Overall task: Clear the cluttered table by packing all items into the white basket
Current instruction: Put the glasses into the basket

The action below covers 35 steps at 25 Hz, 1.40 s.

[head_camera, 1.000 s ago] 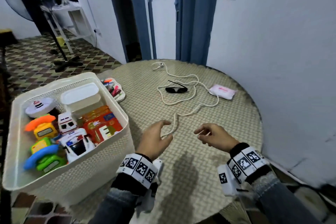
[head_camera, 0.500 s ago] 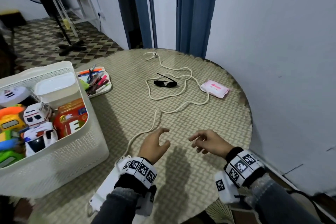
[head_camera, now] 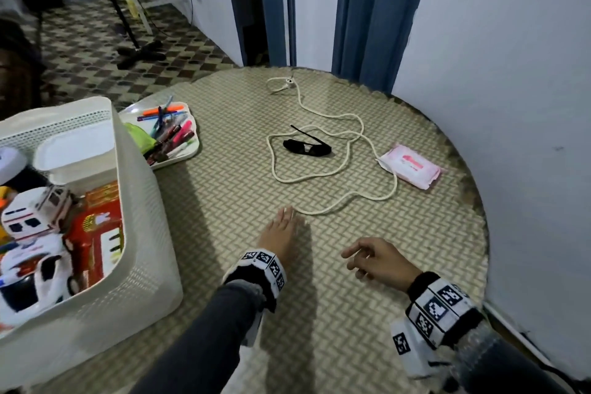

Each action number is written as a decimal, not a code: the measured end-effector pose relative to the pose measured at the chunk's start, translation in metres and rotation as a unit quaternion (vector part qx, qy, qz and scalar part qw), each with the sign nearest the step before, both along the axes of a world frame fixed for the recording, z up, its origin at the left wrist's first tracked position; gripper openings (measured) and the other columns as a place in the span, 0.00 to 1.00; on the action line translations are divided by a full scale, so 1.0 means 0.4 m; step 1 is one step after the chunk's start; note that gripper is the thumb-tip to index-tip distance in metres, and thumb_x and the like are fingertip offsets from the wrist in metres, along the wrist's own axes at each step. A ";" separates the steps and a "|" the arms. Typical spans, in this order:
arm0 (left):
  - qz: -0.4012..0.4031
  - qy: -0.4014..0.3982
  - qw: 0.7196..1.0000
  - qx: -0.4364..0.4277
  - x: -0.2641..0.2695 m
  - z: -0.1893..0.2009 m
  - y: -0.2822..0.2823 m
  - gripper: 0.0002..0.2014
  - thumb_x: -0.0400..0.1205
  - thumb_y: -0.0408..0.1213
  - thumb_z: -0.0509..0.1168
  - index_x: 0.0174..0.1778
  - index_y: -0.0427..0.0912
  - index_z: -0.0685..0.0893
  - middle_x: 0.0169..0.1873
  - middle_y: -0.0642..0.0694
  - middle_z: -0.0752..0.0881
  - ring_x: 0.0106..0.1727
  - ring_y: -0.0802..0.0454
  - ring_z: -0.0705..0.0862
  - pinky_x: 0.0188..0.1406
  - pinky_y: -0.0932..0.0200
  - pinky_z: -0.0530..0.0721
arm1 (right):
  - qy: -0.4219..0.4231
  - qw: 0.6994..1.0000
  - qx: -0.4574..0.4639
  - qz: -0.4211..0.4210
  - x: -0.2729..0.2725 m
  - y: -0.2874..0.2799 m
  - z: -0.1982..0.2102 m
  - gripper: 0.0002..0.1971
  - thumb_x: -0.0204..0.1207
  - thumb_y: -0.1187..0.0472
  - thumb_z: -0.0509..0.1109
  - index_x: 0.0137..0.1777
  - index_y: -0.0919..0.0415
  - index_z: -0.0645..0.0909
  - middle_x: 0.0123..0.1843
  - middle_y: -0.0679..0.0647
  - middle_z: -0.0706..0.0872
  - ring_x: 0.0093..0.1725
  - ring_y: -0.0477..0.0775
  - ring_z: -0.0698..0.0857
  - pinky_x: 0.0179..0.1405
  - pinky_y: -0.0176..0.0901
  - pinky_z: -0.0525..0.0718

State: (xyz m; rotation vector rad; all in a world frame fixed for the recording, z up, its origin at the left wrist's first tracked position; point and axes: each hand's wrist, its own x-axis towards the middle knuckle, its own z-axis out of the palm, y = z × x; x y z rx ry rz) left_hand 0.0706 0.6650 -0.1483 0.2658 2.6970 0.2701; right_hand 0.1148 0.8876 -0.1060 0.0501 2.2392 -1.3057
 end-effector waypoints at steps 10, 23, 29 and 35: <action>0.078 -0.043 0.996 0.027 -0.059 -0.150 -0.037 0.51 0.77 0.71 0.51 0.81 0.45 0.29 0.79 0.48 0.24 0.79 0.48 0.24 0.78 0.49 0.30 | 0.003 1.000 -0.014 -0.015 -0.187 -0.020 -0.063 0.10 0.81 0.72 0.62 0.46 0.62 0.83 0.44 0.59 0.87 0.41 0.55 0.84 0.37 0.40 0.79; 0.108 -0.040 0.987 0.111 -0.074 -0.191 -0.057 0.61 0.59 0.80 0.47 0.80 0.51 0.28 0.76 0.57 0.23 0.74 0.57 0.17 0.72 0.56 0.24 | 0.236 0.955 0.178 -0.005 -0.698 -0.162 -0.151 0.34 0.73 0.69 0.70 0.79 0.65 0.62 0.77 0.66 0.66 0.77 0.64 0.66 0.76 0.53 0.66; 0.106 -0.039 0.986 0.123 -0.068 -0.196 -0.061 0.59 0.62 0.80 0.49 0.80 0.53 0.27 0.77 0.57 0.22 0.75 0.60 0.18 0.69 0.59 0.19 | 0.224 0.940 0.243 0.083 -0.768 -0.186 -0.214 0.30 0.78 0.65 0.67 0.80 0.55 0.63 0.71 0.66 0.75 0.71 0.68 0.71 0.69 0.61 0.72; 0.109 -0.036 0.985 0.126 -0.064 -0.196 -0.060 0.60 0.62 0.80 0.49 0.80 0.52 0.27 0.76 0.58 0.21 0.75 0.60 0.19 0.68 0.61 0.19 | 0.210 0.955 0.204 0.051 -0.764 -0.171 -0.219 0.19 0.78 0.65 0.69 0.69 0.59 0.75 0.52 0.66 0.86 0.56 0.68 0.82 0.56 0.60 0.81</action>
